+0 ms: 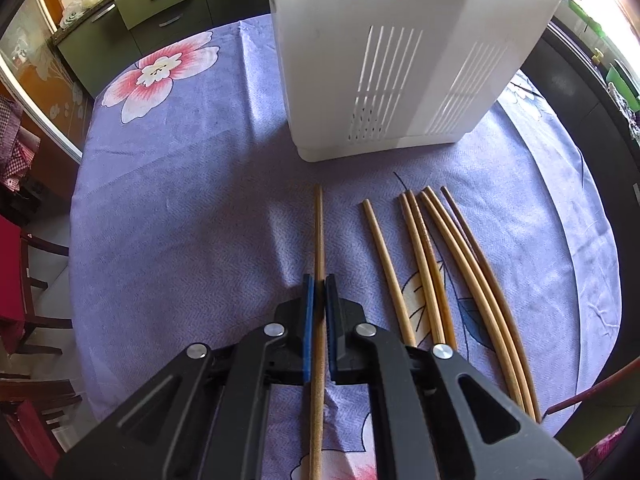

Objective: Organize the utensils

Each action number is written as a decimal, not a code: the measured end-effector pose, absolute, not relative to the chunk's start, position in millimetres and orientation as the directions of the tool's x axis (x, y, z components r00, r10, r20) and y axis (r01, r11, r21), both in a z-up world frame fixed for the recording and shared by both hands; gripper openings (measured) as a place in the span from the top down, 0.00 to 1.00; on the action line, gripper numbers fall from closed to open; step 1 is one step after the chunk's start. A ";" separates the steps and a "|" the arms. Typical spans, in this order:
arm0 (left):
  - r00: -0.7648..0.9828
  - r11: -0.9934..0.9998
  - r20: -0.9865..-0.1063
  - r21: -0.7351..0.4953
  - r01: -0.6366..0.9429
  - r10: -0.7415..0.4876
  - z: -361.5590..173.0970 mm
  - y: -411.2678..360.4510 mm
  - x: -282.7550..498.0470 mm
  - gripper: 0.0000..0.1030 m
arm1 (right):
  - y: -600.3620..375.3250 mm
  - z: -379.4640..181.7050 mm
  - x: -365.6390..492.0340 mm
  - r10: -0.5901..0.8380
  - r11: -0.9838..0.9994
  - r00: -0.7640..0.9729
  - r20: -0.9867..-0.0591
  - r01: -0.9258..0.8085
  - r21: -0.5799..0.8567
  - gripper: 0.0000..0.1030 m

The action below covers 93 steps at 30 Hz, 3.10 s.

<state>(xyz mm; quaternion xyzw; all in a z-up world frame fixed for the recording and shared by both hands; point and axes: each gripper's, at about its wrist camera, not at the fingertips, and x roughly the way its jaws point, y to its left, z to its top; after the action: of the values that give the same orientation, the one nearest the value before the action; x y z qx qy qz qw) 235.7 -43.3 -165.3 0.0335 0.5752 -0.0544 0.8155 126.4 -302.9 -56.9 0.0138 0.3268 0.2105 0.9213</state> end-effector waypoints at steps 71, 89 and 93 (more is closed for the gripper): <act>0.825 0.967 -0.521 -0.007 0.254 -0.220 101.8 -36.5 145.5 0.95 | -279.1 73.6 153.7 0.431 0.891 0.800 -0.418 -0.450 0.060 0.93; 0.806 0.978 -0.559 -0.046 0.205 -0.196 78.5 -37.7 274.1 0.95 | -239.1 123.3 307.4 0.414 0.905 0.825 -0.384 -0.418 0.078 0.94; 0.767 0.978 -0.612 -0.052 0.204 -0.192 49.2 -36.6 285.5 0.95 | -234.1 84.9 334.6 0.396 0.913 0.806 -0.440 -0.396 0.095 0.93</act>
<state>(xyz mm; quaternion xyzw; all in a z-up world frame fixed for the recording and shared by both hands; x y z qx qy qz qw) 285.5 -36.6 49.2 0.0087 0.3244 -0.1053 0.9400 334.6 -234.1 85.0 -0.0006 0.2313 0.2083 0.9503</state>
